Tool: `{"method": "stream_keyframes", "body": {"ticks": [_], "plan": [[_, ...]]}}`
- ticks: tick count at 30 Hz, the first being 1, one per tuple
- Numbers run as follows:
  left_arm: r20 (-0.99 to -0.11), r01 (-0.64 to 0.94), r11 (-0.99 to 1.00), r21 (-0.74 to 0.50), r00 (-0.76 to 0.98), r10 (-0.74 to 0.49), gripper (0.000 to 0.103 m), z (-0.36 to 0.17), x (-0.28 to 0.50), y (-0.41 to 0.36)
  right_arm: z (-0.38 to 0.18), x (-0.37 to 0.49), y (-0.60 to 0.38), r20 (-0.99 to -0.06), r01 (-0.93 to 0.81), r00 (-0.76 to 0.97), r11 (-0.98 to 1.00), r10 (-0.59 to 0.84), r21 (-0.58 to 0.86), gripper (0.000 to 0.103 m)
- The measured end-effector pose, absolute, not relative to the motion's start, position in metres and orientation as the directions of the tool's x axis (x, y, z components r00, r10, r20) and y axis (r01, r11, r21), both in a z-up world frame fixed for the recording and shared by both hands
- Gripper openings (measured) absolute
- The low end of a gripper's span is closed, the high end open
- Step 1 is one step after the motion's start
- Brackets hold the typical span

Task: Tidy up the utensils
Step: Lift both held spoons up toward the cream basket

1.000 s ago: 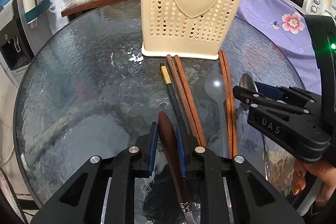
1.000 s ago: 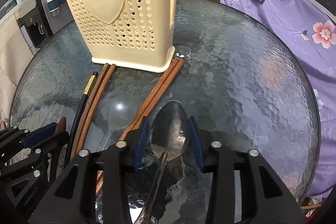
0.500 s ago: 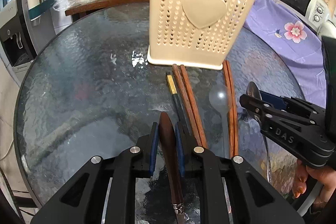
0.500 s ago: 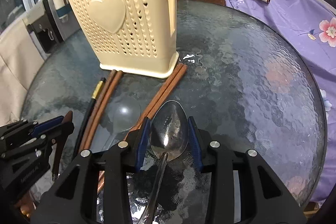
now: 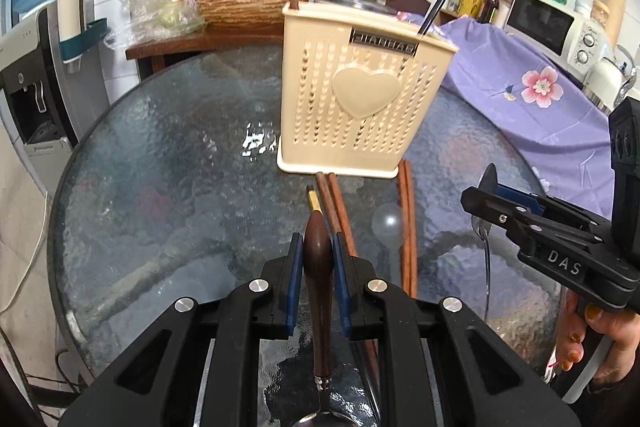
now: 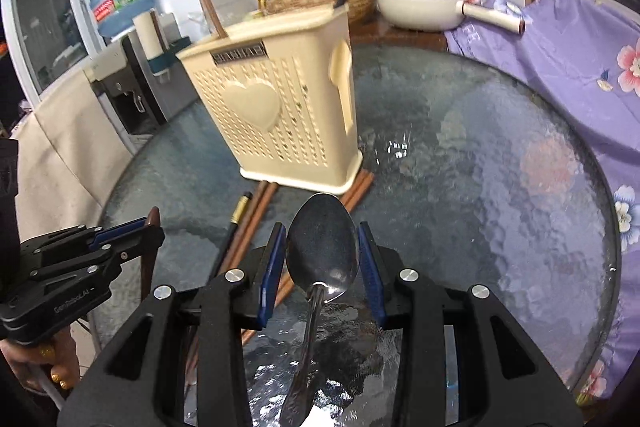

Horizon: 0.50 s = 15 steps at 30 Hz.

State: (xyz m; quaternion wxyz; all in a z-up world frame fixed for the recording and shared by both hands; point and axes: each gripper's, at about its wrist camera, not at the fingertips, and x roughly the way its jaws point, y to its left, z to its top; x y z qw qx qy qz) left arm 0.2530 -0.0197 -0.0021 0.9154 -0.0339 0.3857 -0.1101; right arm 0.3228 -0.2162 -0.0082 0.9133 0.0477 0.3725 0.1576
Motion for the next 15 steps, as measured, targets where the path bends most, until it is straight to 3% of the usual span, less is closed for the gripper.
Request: {"method": "stream_keyframes", "body": {"ticks": [15], "plan": [[-0.615, 0.207, 0.967, -0.151, 0.746, -0.256, 0.015, 0.037, 0.221, -0.009, 0.032, 0.286, -0.225, -0.629, -0.325, 0.674, 0.92, 0.386, 0.217, 0.036]]}}
